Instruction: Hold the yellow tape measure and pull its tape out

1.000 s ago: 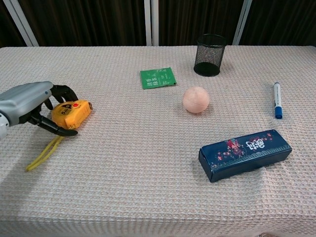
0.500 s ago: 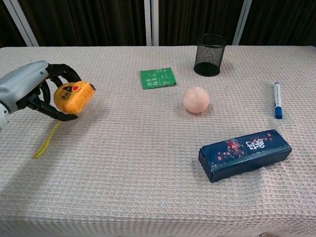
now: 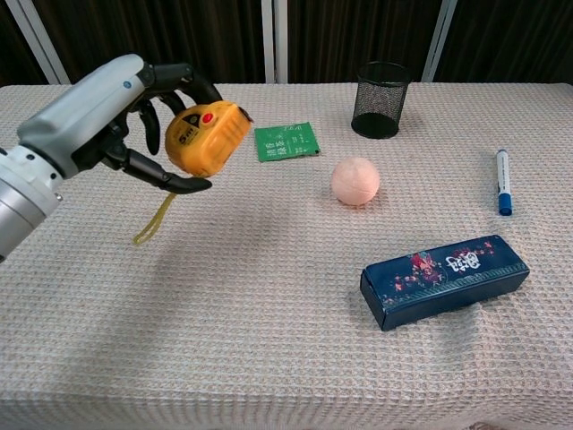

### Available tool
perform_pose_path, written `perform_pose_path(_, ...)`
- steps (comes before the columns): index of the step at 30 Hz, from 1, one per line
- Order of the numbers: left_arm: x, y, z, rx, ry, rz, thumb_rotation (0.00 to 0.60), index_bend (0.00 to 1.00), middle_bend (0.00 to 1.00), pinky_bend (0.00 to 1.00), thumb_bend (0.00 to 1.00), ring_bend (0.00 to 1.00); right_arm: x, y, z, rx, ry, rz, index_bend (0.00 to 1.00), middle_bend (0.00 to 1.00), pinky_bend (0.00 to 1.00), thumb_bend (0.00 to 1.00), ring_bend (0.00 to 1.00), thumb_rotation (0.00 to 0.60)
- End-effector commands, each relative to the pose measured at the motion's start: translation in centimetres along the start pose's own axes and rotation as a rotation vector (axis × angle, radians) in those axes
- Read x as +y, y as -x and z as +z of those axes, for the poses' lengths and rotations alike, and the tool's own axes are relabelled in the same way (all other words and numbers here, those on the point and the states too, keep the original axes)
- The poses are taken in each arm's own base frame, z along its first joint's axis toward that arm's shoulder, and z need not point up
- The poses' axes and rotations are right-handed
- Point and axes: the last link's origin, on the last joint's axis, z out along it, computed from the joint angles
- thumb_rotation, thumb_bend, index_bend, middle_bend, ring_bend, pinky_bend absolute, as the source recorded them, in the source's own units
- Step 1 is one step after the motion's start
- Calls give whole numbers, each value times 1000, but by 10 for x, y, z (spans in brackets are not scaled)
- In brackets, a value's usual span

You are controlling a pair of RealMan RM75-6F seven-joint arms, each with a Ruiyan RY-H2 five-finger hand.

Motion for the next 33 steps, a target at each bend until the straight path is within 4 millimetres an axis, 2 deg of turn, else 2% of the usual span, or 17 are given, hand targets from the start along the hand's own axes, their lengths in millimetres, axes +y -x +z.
perform_pose_path(1,12,3,7,-9,36,-12,600,612,604,615,195,539,-47,5,33,-12,-127,34,67,0,0,325,0,600)
perform_pose_path(7,32,3,20,-12,111,-14,600,615,605,614,200,540,-89,24,64,-42,-206,61,164,0,0,327,0,600)
perform_pose_path(14,46,0,34,-2,139,-24,600,616,607,615,204,541,-118,43,76,-57,-246,85,228,3,0,327,0,600)
perform_pose_path(24,54,1,37,-5,148,-80,600,624,617,620,214,549,-132,53,83,-23,-256,126,359,30,0,328,0,600)
perform_pose_path(33,57,1,36,0,159,-76,600,625,617,620,221,549,-136,56,84,-25,-267,148,394,38,0,334,0,600)
